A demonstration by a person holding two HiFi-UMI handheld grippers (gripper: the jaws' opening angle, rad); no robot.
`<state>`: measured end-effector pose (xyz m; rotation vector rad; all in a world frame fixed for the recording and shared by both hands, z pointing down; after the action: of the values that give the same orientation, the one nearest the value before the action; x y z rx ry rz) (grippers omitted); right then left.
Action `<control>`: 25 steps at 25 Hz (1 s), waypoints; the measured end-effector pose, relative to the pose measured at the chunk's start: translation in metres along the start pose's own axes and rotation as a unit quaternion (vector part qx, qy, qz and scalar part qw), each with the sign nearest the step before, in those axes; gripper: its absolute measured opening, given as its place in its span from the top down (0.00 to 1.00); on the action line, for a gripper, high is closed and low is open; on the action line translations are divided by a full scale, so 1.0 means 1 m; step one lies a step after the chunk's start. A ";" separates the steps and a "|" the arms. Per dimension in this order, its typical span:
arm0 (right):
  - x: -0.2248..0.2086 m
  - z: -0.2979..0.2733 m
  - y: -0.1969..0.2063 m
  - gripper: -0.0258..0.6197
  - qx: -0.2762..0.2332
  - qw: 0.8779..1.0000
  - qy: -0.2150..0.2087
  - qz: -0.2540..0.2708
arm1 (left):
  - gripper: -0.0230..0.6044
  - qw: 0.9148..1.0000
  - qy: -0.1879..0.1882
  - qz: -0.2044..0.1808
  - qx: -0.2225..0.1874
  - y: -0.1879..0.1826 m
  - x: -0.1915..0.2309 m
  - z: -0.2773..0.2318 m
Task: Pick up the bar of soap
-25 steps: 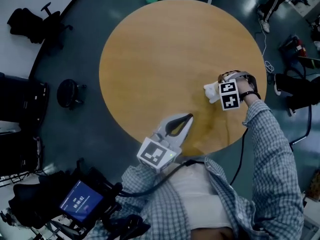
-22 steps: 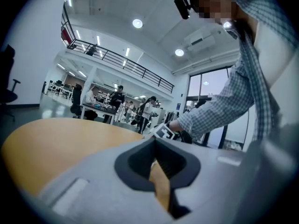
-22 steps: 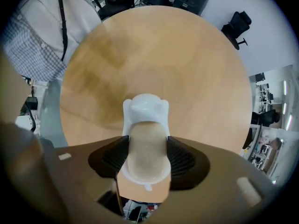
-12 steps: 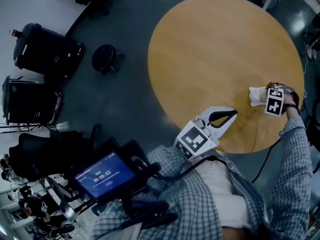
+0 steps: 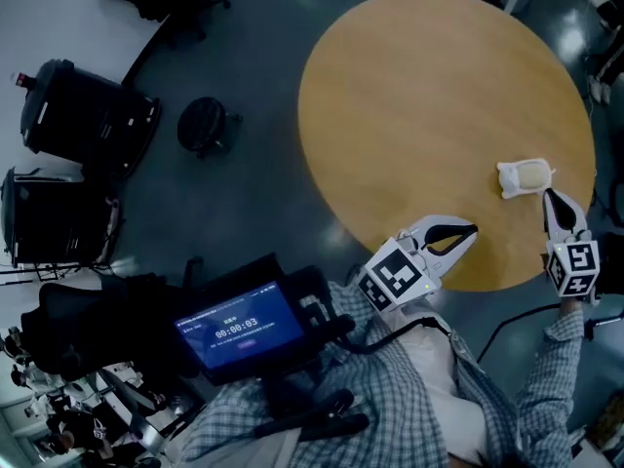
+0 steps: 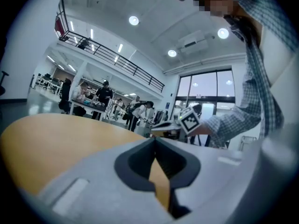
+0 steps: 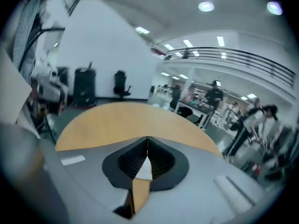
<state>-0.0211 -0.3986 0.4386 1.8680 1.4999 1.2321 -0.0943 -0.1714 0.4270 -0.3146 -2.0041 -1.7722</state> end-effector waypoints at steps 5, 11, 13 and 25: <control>0.052 0.085 0.016 0.96 -0.112 0.949 0.102 -0.275 | 0.97 0.999 0.039 0.008 0.030 0.010 -0.010 0.007; 0.141 0.145 0.038 0.96 -0.137 0.893 0.159 -0.398 | 0.97 0.995 0.086 -0.021 0.037 0.015 -0.047 0.035; 0.177 0.160 0.038 0.96 -0.146 0.880 0.171 -0.419 | 0.97 0.993 0.106 -0.022 0.043 0.017 -0.063 0.056; 0.336 0.303 0.052 0.96 -0.183 0.839 0.238 -0.454 | 0.97 0.990 0.112 -0.036 0.075 0.086 -0.160 0.182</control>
<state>0.2665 -0.0455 0.4487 0.4447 1.8705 1.3602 0.0525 0.0396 0.4136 0.0043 -1.9928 -1.6060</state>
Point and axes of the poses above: the fingertips, and each gripper's own axes: z backward along the fingers, x to its left, y out of its underside, the point moved 5 cm from there along z, backward along the fingers, and after that the axes turned 11 degrees about z, right-handed, at the moved point
